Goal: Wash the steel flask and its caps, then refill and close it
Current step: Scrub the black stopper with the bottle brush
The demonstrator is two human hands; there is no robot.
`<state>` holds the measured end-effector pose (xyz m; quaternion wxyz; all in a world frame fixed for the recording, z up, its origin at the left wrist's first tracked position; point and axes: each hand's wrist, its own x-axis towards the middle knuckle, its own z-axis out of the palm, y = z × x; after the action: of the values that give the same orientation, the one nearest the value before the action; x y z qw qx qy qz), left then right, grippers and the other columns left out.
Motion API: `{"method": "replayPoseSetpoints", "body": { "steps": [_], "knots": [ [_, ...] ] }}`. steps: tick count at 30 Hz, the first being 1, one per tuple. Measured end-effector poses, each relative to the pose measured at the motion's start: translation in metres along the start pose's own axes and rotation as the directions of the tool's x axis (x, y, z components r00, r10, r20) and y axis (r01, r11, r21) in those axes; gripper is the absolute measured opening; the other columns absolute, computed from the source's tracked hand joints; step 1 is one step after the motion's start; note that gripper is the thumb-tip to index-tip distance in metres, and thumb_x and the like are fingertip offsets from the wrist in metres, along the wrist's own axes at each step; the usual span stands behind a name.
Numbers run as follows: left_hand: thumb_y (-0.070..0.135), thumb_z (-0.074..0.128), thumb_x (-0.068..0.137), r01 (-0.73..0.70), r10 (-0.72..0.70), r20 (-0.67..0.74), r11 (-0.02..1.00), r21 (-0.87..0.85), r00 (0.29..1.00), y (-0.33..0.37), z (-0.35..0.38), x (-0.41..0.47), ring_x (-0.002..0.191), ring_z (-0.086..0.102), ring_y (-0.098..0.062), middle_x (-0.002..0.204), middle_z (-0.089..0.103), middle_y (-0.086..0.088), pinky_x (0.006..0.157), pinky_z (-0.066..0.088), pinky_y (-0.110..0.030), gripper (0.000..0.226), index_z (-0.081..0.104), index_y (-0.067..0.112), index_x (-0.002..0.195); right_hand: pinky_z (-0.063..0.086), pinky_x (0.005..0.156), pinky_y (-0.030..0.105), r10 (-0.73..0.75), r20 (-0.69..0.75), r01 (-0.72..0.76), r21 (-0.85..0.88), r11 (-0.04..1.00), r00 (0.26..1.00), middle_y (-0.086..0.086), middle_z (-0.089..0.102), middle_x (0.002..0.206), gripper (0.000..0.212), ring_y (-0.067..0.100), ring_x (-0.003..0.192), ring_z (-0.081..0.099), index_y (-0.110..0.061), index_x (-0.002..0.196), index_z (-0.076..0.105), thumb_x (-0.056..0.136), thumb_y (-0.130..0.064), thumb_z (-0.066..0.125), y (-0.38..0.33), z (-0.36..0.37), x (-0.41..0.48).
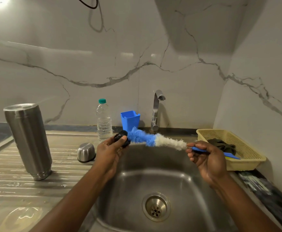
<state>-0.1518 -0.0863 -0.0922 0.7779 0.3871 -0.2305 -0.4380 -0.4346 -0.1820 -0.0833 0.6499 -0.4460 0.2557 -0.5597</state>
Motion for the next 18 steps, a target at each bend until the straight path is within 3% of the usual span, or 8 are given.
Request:
{"method": "replayPoseSetpoints", "body": {
  "steps": [4,9,15,18],
  "knots": [
    [0.003,0.068,0.097,0.058,-0.058,-0.006,0.998,-0.006,0.998,-0.002,-0.001,0.003,0.116,0.073,-0.034,0.124,0.073,-0.023,0.093,0.063,-0.041,0.04,0.06,-0.003,0.135,0.055,0.052,0.024,0.008,0.016,-0.008,0.031,0.999,1.0,0.02,0.067,0.071,0.029,0.022,0.06,0.064,0.012,0.091,0.066,0.096,-0.001,0.041,0.0,0.003,0.0],
    [0.006,0.068,0.097,0.121,-0.122,-0.008,0.991,-0.056,0.993,-0.008,0.001,0.003,0.112,0.074,-0.037,0.123,0.073,-0.026,0.091,0.062,-0.044,0.039,0.058,-0.006,0.133,0.055,0.053,0.023,0.012,0.005,-0.012,0.057,0.998,1.0,0.02,0.068,0.072,0.029,0.021,0.06,0.065,0.01,0.091,0.067,0.097,-0.001,0.041,0.0,0.001,-0.001],
    [0.008,0.068,0.098,0.156,-0.156,-0.003,0.987,-0.027,0.988,-0.012,0.003,0.002,0.116,0.073,-0.037,0.121,0.074,-0.026,0.089,0.064,-0.04,0.039,0.058,-0.009,0.131,0.055,0.052,0.023,-0.021,-0.025,0.022,0.05,0.999,0.999,0.02,0.069,0.071,0.039,0.022,0.058,0.066,0.004,0.078,0.074,0.097,0.0,0.04,-0.004,0.0,0.0],
    [0.005,0.067,0.098,0.154,-0.154,-0.003,0.988,-0.01,0.988,-0.018,0.007,-0.002,0.116,0.072,-0.039,0.12,0.074,-0.027,0.087,0.065,-0.039,0.037,0.057,-0.011,0.13,0.057,0.054,0.025,0.013,0.013,-0.013,0.01,1.0,1.0,0.022,0.071,0.074,0.032,0.023,0.061,0.067,0.009,0.088,0.071,0.097,0.0,0.041,0.005,0.007,-0.003]
  ]
}}
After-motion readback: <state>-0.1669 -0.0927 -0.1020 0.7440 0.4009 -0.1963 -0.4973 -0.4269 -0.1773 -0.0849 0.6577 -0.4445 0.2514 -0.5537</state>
